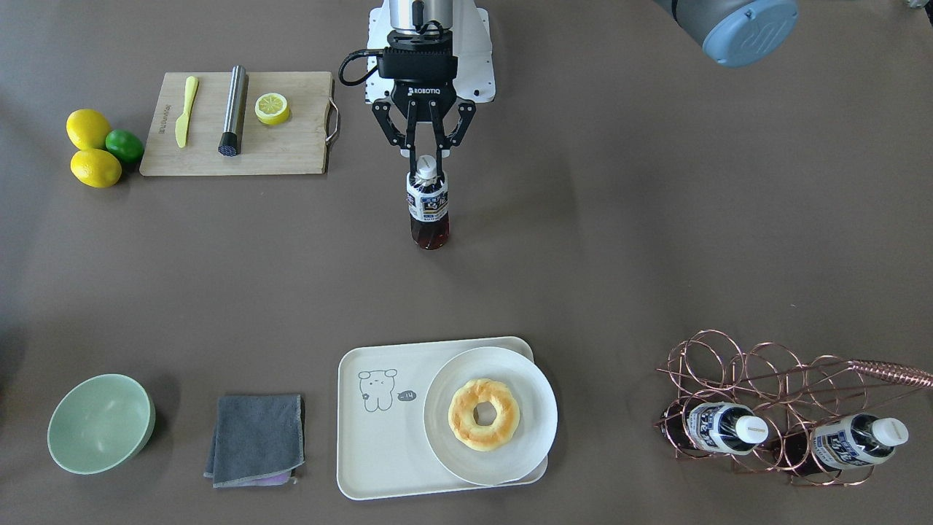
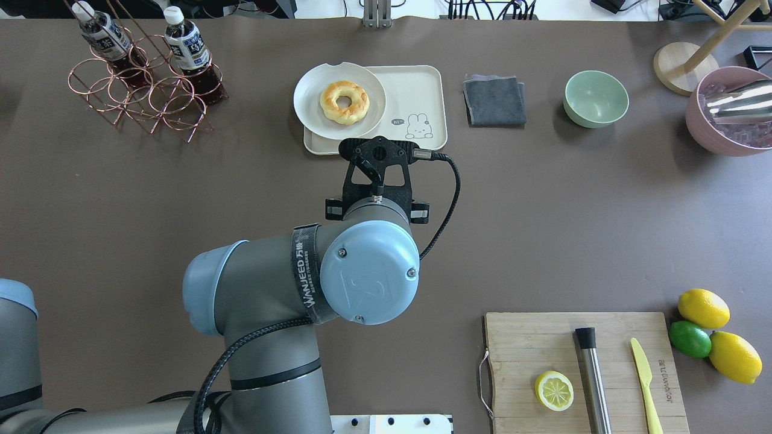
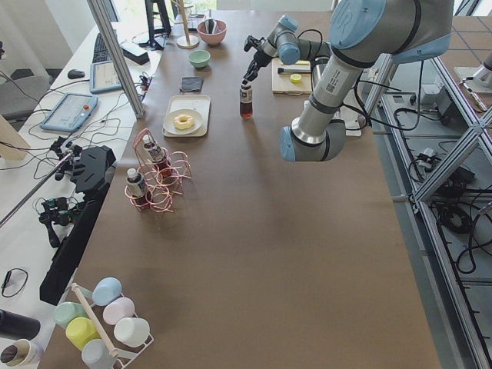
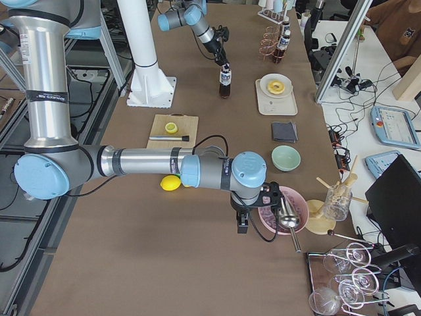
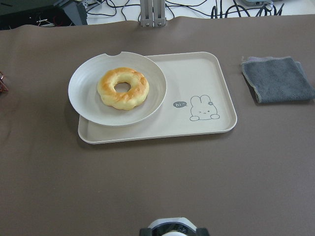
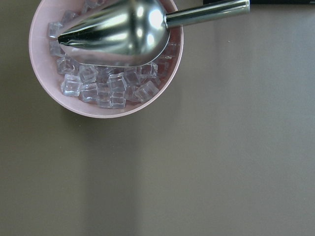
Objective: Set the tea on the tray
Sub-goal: 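Carry the bottle toward the table center and set it down upright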
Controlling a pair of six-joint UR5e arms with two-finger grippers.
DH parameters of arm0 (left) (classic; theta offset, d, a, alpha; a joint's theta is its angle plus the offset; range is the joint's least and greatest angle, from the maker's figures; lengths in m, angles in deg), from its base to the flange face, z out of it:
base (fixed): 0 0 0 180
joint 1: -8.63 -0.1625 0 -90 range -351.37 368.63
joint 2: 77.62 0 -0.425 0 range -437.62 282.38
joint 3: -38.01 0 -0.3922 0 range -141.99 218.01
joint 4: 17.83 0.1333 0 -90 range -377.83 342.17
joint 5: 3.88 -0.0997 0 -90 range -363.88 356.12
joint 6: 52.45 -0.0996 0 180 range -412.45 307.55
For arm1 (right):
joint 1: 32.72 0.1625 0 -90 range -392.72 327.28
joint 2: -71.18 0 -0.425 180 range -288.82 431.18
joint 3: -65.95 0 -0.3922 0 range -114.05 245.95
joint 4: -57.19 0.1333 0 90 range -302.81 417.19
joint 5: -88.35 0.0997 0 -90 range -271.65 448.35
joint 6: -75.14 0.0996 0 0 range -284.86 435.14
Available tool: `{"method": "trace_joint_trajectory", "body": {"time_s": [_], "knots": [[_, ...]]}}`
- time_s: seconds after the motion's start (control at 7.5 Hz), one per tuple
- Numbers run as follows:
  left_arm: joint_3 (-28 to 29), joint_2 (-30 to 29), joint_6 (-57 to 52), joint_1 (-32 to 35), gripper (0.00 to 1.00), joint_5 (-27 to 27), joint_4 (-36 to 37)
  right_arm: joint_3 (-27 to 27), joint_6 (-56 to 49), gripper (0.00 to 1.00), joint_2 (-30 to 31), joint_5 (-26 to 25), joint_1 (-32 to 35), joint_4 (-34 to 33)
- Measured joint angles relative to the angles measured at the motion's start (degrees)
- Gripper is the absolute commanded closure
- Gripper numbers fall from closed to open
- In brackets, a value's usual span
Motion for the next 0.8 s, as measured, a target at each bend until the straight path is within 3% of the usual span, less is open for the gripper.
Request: {"method": "trace_joint_trajectory", "body": {"time_s": [0.13,0.27,0.4,0.53,0.8], "knots": [[0.1,0.3,-0.1,0.0,0.87,0.0,-0.7,0.0,0.0,0.0,0.0,0.0,0.0,0.0],[0.1,0.9,-0.1,0.0,0.76,0.0,-1.4,0.0,0.0,0.0,0.0,0.0,0.0,0.0],[0.1,1.7,-0.2,0.0,0.3,0.0,-2.6,0.0,0.0,0.0,0.0,0.0,0.0,0.0],[-0.1,2.3,-0.2,0.0,0.04,0.0,-3.5,0.0,0.0,0.0,0.0,0.0,0.0,0.0],[-0.3,2.5,-0.3,0.0,0.03,0.1,-4.0,0.1,0.0,0.0,0.0,0.2,0.0,0.0]]}}
